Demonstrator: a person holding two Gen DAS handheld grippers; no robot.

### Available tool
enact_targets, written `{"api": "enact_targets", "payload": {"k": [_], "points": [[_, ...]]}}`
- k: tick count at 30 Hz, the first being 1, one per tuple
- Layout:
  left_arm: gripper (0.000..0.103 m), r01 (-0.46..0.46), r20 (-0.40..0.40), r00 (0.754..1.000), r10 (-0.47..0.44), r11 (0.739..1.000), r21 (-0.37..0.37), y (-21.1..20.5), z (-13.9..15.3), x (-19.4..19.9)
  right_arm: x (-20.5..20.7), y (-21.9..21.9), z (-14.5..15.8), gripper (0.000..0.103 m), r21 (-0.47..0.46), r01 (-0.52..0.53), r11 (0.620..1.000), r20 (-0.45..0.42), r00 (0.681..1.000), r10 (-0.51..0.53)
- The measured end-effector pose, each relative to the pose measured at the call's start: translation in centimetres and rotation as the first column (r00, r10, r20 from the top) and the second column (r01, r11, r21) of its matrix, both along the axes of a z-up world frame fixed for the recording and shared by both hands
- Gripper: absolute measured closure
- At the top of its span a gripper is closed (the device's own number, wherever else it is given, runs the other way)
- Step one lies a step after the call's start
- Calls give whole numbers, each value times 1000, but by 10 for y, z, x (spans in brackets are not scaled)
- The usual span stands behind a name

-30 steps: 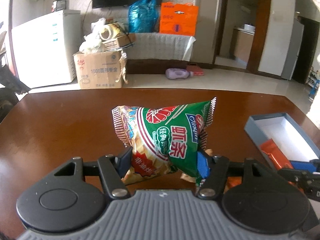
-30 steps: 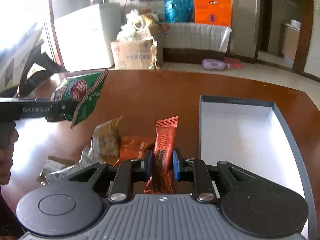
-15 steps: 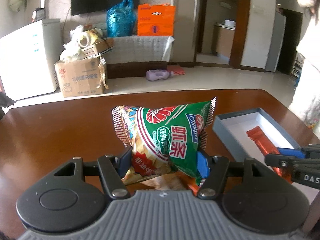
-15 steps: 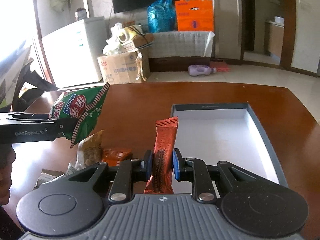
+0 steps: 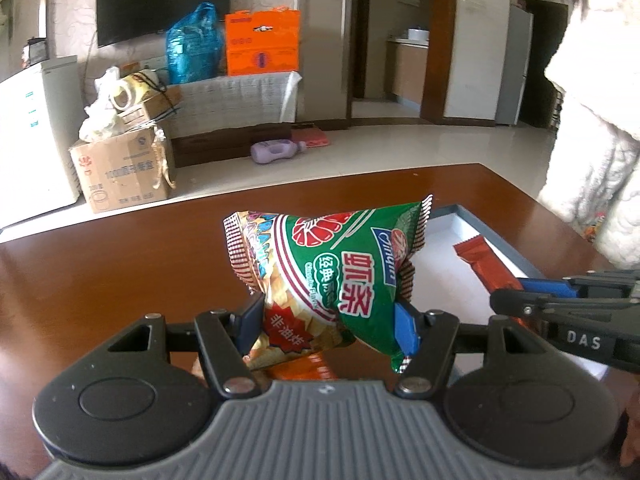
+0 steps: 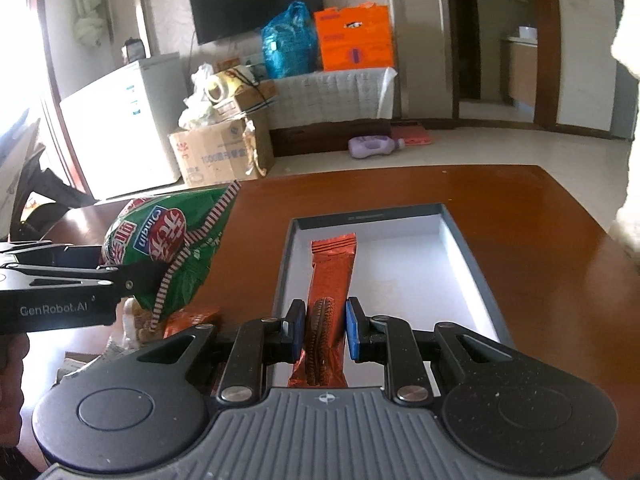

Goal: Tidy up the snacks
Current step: 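Carry green bag with left tool while right tool carries red bar over box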

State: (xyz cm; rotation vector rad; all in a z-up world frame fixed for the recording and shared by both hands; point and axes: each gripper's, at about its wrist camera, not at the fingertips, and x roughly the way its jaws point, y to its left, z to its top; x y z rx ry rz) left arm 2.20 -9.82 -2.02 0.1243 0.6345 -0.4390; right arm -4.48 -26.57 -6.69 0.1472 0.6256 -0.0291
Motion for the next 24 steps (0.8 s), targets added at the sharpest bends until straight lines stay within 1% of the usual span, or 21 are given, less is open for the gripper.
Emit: {"api": "enact_targets", "payload": {"k": [11, 19, 24], "points": [[39, 78, 1, 997, -78, 997, 27, -79, 2, -5, -17, -33, -4, 80, 9, 57, 998, 0, 998, -57], [39, 128, -13, 992, -128, 991, 46, -120, -5, -9, -24, -47, -8, 80, 12, 88, 996, -3, 996, -88], [39, 159, -26, 987, -158, 985, 62, -135, -14, -10, -25, -53, -10, 80, 6, 101, 995, -8, 995, -101]]}}
